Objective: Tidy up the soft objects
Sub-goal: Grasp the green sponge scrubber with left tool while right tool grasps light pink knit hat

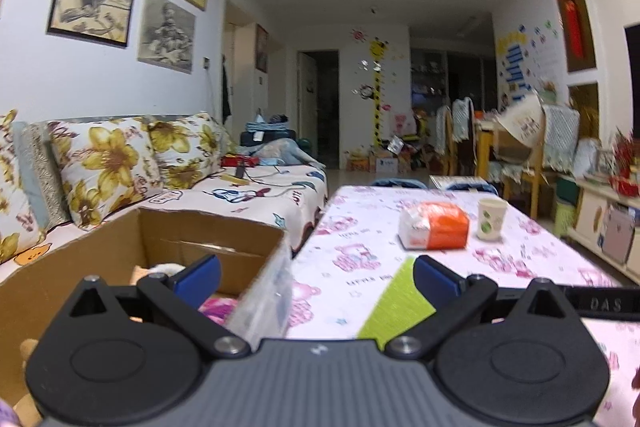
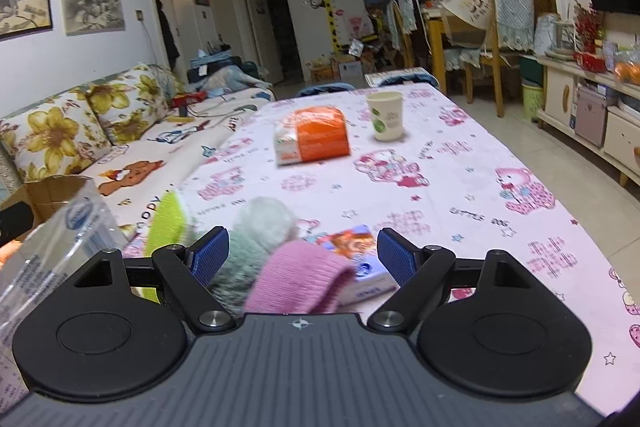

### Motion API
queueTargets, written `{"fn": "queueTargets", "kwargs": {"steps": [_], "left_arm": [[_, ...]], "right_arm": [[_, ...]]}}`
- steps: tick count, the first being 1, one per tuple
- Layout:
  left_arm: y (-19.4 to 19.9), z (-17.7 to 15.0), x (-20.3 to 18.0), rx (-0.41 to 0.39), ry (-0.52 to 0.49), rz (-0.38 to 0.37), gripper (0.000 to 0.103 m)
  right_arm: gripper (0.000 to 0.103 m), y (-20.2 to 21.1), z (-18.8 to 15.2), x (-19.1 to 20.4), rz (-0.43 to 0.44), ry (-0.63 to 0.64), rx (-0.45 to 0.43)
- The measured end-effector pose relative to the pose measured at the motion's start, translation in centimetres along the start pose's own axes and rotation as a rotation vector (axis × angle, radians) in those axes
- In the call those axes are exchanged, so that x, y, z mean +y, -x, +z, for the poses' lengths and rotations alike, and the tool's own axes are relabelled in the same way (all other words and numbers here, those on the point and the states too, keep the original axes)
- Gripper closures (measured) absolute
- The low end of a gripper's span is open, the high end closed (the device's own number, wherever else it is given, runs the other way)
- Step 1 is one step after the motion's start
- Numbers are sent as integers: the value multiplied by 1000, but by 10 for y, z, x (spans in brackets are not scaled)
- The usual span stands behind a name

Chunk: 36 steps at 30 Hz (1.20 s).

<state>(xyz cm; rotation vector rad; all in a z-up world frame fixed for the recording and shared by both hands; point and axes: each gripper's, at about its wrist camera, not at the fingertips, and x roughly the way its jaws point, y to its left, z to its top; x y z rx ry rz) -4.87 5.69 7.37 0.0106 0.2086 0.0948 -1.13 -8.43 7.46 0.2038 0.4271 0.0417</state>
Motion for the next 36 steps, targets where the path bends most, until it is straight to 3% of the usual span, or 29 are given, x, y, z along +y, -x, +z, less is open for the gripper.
{"fn": "queueTargets", "kwargs": {"steps": [13,18,28,34,36], "left_arm": [[-20,-23,-46,111,-165,-70,2],[-30,-33,-68,129,-260,-68,16],[-49,-40,-91,127,-374,2,25],[-57,-38,-89,158,-340,22,33],[-59,-39,-90,163,-334,22,41]], "right_arm": [[1,-27,-6,-13,28,-67,112],[1,-27,-7,-22,36,-120,134],[1,-29,-12,-34,83,-190,172],[1,-30,-10,-46,62,-219,165],[1,-33,-11,-50,53,-237,167]]}}
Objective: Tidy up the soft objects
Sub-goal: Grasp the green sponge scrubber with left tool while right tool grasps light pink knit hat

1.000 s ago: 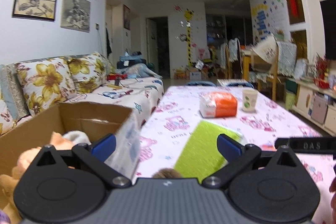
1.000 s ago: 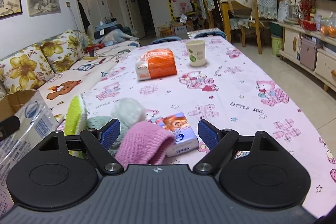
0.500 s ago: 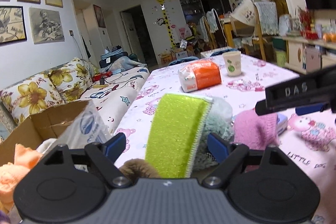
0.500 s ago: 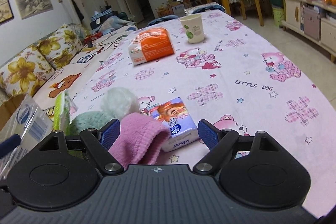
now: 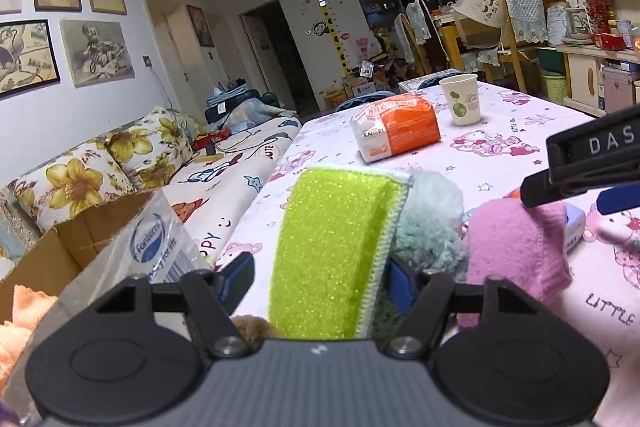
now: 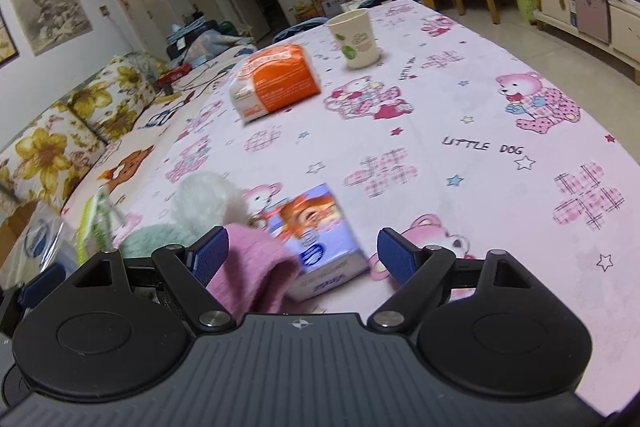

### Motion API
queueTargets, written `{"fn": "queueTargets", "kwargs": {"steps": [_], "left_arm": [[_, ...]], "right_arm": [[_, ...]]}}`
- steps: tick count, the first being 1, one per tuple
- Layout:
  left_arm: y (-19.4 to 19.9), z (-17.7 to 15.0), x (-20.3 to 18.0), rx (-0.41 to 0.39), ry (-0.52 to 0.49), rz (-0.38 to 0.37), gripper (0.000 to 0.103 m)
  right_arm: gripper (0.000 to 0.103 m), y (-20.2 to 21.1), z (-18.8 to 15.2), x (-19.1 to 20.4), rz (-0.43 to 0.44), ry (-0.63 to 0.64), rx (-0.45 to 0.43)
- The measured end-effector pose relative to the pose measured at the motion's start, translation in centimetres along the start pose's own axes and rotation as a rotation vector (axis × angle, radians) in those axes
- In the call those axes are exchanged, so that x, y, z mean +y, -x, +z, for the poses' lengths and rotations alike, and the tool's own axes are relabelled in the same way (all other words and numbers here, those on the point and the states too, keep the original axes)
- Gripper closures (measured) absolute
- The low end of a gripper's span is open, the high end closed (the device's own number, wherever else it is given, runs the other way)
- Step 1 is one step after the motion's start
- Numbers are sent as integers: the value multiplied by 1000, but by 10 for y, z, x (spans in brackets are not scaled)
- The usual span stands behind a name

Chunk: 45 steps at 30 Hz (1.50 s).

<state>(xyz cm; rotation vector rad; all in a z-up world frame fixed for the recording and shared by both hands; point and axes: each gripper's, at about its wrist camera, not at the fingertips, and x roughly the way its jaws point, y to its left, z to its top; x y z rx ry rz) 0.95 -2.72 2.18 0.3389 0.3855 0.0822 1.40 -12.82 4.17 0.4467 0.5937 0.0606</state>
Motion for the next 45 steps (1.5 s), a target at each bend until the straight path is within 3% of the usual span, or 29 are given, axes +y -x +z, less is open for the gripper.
{"fn": "queueTargets", "kwargs": {"steps": [5,8,17,22,28,31,36,45], "left_arm": [[0,0,-1,10,8,-13,64],[-2,1,-1,17,13,-33,69],[7,1,11,43,93,-125,71],[18,2,17,39,148,-196,71],[22,1,21,29,184,-243,71],[20,1,22,22,184,-236,70],[16,-1,11,9,95,-184,67],[1,-5,-3,39,-31,-81,55]], "right_arm": [[0,-3,-1,-4,-16,-2,-9],[0,-5,0,-5,-36,4,-11],[0,-5,1,-4,-34,45,32],[0,1,-1,5,-9,142,64],[0,24,-1,6,49,189,38],[0,32,-1,3,81,146,26],[1,32,-9,0,138,38,72],[16,12,-21,5,189,-95,157]]}}
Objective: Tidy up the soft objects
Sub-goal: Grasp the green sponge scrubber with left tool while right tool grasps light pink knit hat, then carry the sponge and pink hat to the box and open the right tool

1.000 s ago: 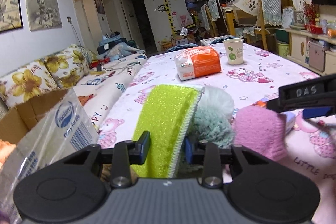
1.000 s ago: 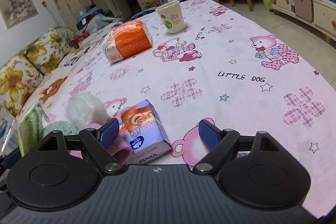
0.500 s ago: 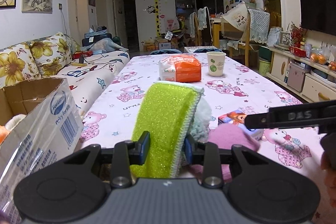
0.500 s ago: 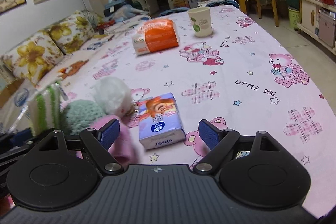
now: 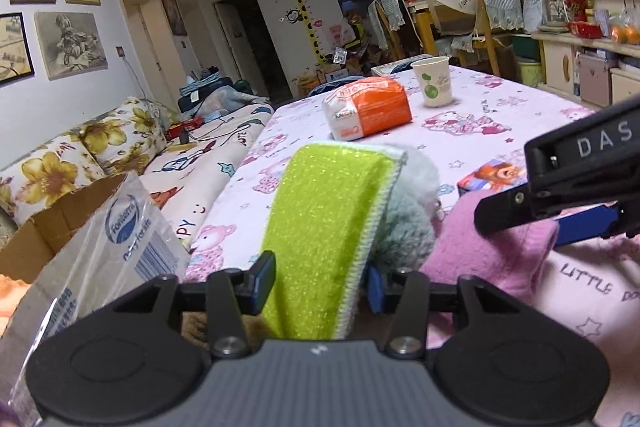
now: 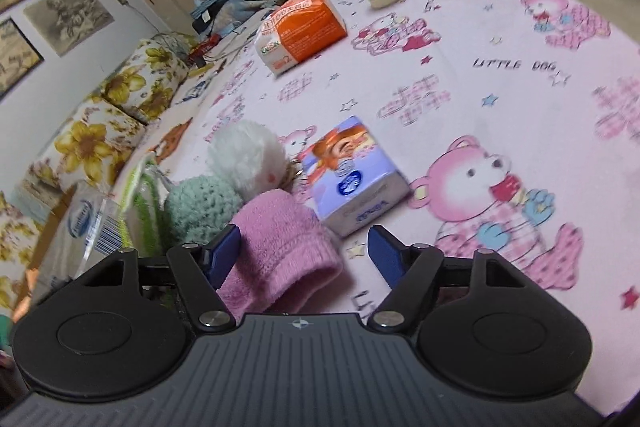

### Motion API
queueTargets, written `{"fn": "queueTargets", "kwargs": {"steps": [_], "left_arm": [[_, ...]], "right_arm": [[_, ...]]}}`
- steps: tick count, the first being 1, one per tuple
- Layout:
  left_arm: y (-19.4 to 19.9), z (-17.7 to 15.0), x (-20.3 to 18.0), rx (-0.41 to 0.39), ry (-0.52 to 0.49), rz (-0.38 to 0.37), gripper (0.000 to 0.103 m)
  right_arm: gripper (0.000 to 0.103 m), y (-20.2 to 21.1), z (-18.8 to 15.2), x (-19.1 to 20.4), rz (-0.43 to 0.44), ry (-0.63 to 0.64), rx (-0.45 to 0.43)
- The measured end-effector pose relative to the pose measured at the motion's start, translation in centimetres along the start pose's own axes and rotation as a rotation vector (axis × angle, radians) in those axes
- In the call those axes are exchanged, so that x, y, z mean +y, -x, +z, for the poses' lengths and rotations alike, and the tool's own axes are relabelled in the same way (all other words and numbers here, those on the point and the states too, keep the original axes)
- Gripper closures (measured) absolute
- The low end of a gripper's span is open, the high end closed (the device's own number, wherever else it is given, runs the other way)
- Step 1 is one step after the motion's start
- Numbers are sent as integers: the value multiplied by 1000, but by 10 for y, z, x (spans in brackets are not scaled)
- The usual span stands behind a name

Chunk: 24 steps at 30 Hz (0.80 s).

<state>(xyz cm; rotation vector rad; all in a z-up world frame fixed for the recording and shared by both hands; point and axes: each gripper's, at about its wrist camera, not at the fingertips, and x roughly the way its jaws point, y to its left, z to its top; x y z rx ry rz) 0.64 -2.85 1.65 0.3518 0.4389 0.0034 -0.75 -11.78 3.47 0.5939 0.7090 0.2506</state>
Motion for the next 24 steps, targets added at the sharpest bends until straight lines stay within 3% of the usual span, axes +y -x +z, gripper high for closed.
{"fn": "queueTargets", "kwargs": {"steps": [3,7,9,10,14,24], "left_arm": [[1,0,-1,-3,-16,8,55],[3,-2,-6,-8,-42,-6,66],[4,-2,-7,-9,-47,-11,69],[5,-2,-5,-8,-42,-14,70],[7,-1,1,-3,-12,-26,76],[15,4,32,4,156,-97,82]], "right_arm": [[16,-6,-4,6,17,1,7],[16,-14,-6,15,42,-2,11],[24,-18,-5,16,48,-10,11],[34,-20,-5,16,49,-14,16],[44,-23,0,15,60,-35,27],[54,-2,5,21,-14,21,-18]]}}
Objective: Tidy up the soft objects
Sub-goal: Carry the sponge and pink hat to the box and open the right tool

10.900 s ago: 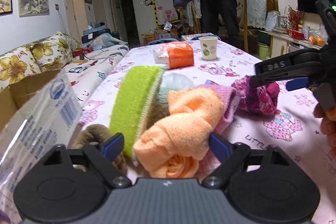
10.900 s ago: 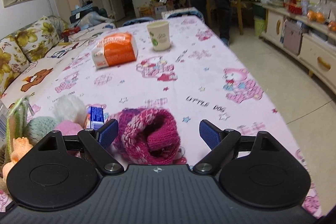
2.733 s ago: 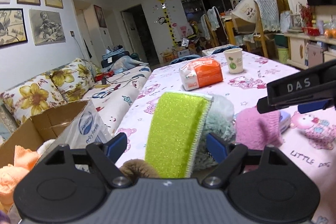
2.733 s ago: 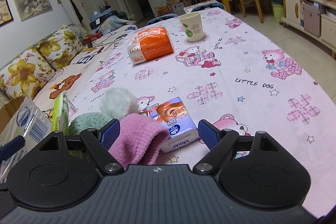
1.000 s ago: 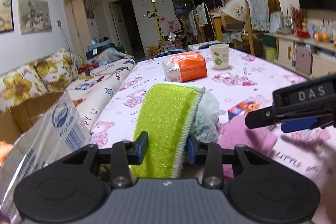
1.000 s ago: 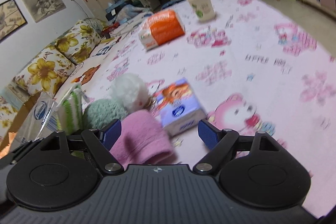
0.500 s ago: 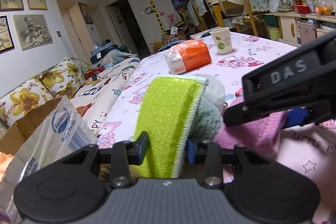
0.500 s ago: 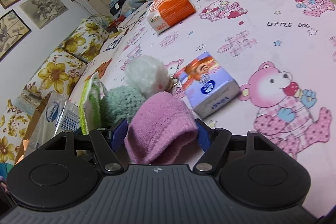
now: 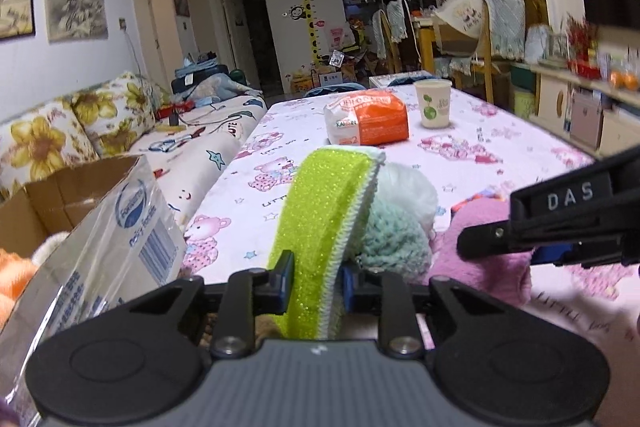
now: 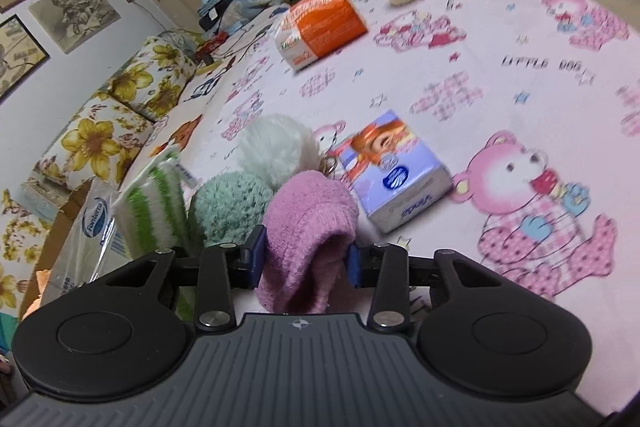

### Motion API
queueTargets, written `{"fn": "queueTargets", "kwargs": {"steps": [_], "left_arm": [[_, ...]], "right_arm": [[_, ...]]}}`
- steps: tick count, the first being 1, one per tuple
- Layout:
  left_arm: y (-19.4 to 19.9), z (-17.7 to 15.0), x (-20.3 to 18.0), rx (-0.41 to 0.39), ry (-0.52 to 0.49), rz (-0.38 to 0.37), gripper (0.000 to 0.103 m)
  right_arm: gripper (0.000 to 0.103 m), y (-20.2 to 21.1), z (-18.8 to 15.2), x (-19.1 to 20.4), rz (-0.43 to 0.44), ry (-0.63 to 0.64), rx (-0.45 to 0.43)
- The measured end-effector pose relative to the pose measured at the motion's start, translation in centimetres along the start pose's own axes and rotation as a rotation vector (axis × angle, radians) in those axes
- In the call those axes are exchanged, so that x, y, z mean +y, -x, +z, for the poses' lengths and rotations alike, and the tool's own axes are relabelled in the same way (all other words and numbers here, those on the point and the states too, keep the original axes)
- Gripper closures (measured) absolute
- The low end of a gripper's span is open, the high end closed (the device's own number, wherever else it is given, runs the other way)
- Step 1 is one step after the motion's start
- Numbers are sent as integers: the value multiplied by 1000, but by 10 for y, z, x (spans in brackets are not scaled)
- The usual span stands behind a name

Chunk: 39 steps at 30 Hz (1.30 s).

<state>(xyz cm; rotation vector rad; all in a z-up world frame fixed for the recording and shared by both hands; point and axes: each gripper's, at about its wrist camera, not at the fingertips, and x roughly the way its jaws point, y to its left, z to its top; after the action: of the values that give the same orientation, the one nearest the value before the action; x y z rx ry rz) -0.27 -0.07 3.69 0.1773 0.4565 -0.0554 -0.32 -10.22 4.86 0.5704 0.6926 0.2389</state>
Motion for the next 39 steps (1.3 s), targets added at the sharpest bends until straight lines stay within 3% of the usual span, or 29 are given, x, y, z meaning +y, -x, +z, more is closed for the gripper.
{"fn": "queueTargets", "kwargs": {"steps": [8,19,30,39], "left_arm": [[17,8,25,-40,136,-69,84],[41,15,44,-151,215,-100,84],[66,17,74,-268,311,-56,84],[78,14,104,-321,419,25,84]], "right_arm": [[55,12,5,4,-28,58,-65],[55,17,6,17,-9,147,-131],[55,11,7,37,51,171,-160],[55,2,10,65,110,210,-187]]}}
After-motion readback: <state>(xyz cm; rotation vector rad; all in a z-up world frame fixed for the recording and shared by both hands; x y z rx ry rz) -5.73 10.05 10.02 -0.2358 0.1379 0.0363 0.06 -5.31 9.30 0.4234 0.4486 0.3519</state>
